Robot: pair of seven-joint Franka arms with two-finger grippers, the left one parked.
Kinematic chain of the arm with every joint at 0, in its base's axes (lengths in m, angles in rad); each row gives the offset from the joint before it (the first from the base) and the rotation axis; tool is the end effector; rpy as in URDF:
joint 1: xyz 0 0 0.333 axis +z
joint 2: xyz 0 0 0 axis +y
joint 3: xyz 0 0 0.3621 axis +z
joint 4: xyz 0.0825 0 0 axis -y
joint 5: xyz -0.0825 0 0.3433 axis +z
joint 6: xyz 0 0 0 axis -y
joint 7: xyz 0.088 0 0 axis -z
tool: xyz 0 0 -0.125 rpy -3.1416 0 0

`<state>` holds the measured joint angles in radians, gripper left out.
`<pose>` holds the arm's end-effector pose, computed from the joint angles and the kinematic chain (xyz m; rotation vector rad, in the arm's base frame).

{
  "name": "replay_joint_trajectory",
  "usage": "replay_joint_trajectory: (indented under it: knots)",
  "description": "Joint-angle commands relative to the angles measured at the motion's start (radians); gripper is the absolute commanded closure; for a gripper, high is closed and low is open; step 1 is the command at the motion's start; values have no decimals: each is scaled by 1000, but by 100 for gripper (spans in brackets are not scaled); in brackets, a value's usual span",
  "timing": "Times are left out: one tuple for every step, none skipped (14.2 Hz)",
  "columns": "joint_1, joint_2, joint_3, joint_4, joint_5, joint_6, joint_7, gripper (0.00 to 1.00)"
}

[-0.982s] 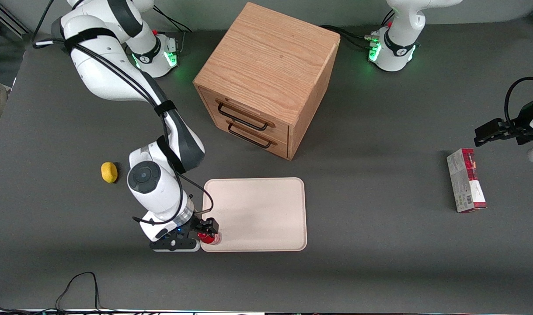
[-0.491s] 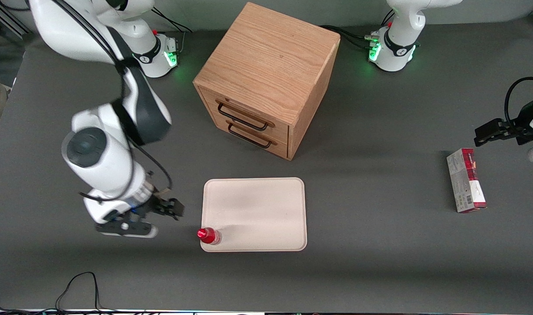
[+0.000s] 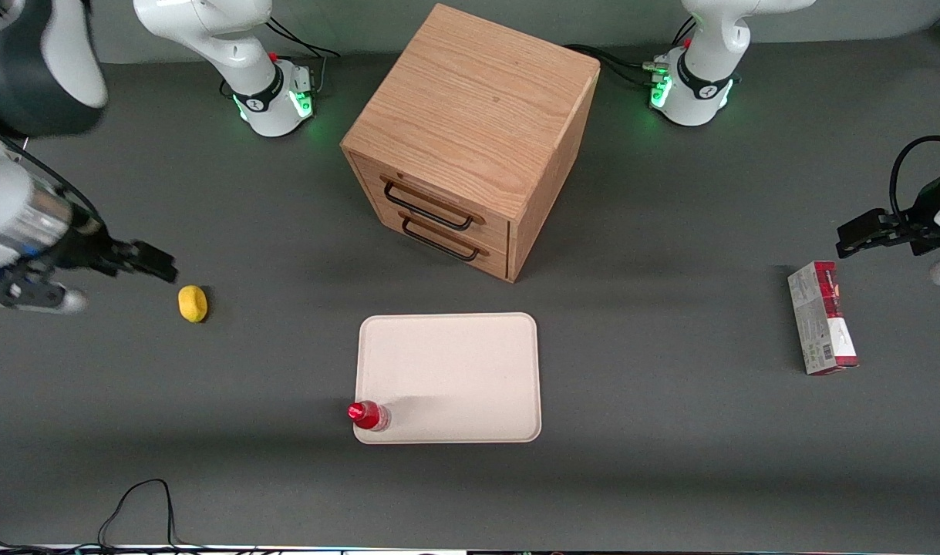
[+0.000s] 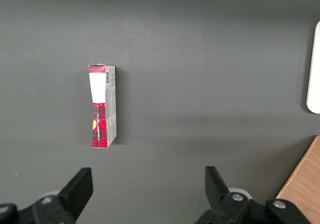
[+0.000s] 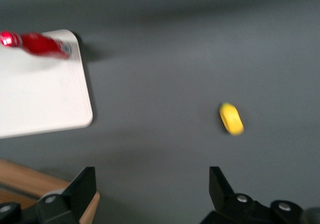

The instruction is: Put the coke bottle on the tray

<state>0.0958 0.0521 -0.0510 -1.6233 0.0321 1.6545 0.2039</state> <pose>0.5359 0.0286 0.6098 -3.1047 0.2521 0.0379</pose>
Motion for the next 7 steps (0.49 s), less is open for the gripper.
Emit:
replay_joint_trajectory:
  knots:
    - [4, -96, -24, -84, 29, -27, -26, 0]
    - [4, -121, -26, -101, 22, -27, -28, 0]
    - [7, -129, -26, -109, 19, -29, -28, 0]
    - [10, -130, -26, -109, 0, -30, -26, 0]
    - [12, -130, -21, -109, -18, -29, -24, 0]
    - [12, -130, -18, -109, -21, -29, -23, 0]
    - [12, -130, -18, -109, -21, -29, -20, 0]
